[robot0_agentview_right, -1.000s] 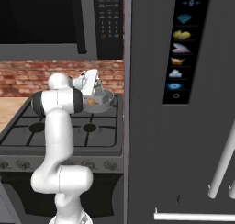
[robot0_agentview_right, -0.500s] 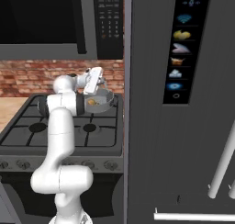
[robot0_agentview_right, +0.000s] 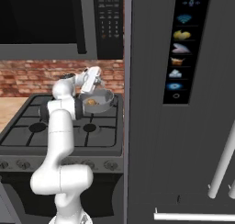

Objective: Put the onion and garlic in the pot. Retrieve the spatula and lightly stir the vegetables in the pot.

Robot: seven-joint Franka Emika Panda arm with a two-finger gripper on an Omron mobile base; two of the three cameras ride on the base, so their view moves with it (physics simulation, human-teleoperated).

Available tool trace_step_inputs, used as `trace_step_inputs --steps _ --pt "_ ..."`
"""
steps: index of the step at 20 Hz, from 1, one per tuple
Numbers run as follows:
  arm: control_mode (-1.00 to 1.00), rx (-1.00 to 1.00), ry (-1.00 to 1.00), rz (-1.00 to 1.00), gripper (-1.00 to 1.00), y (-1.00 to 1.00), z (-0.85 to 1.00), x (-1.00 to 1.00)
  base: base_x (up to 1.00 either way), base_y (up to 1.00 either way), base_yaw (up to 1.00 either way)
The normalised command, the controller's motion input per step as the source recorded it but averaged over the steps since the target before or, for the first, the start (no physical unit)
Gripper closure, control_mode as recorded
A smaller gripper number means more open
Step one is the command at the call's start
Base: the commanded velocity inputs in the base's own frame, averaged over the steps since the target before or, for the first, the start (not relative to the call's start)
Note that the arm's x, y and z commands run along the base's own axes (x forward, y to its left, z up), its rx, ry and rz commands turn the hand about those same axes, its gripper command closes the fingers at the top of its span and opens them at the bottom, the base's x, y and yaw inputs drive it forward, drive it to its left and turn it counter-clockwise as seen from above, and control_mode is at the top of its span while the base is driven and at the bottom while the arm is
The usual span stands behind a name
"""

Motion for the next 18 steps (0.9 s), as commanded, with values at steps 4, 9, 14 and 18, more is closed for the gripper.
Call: trace_step_inputs --steps 4,9,14,18 --pt "-1.00 0.00 0.00 0.00 1.00 0.19 0.00 -0.14 0.00 0.00 0.00" --pt "-1.00 0.00 0.00 0.01 1.00 0.02 -0.10 -0.88 0.00 0.00 0.00" --pt "-1.00 0.00 -0.01 0.01 1.00 0.00 -0.08 -0.46 0.00 0.00 0.00" --pt "-1.00 0.00 0.01 0.01 1.00 0.00 0.21 -0.03 0.00 0.00 0.00"
